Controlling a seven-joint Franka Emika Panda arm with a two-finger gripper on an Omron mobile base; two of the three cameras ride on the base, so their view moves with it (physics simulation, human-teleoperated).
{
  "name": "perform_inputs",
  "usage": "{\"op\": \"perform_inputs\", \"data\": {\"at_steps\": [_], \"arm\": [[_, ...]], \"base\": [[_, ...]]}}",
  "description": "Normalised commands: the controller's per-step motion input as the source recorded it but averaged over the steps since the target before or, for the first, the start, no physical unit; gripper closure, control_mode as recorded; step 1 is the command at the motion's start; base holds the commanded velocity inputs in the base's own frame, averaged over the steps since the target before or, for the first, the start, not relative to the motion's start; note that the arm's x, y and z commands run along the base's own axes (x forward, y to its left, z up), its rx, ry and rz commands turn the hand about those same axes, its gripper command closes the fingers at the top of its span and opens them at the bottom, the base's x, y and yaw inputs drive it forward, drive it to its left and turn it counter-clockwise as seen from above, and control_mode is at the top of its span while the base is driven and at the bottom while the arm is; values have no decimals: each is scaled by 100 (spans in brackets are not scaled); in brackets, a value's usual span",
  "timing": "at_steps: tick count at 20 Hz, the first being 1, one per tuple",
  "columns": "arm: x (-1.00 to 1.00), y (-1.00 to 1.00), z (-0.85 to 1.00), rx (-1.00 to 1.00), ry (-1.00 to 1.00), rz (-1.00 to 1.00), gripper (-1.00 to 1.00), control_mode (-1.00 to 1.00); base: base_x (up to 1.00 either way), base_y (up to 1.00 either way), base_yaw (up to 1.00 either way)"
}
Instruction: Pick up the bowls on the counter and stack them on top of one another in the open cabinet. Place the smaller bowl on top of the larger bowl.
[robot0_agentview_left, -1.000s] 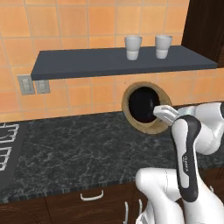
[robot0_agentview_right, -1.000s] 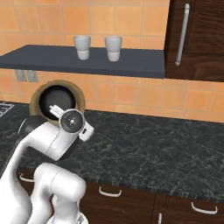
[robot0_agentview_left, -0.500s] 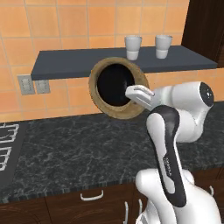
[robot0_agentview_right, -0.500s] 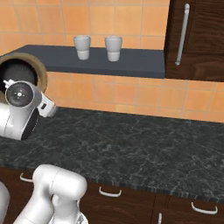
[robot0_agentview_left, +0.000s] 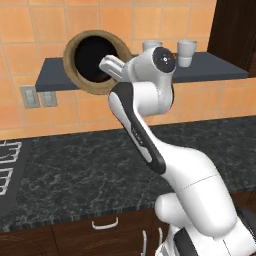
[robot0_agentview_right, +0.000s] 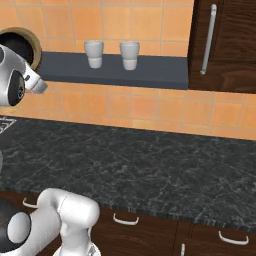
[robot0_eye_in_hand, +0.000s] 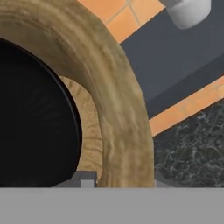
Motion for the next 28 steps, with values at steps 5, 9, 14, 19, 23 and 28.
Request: {"op": "perform_inputs", "data": {"at_steps": [5,9,14,19,23,28], "arm": [[64,18,26,-8,23,-17,100,-100],[73,-4,0,0,5,0,100,-100],[100,-22,-11,1,9,0,100,-100],[100,-22,-43,0,0,0,-100,-100],[98,-18,-34,0,0,0,-100,-100],[-21,-12,28,4,-12,0,-100,-100]], "base": [[0,0,0],[0,0,0],[0,0,0],[0,0,0],[0,0,0],[0,0,0]]}}
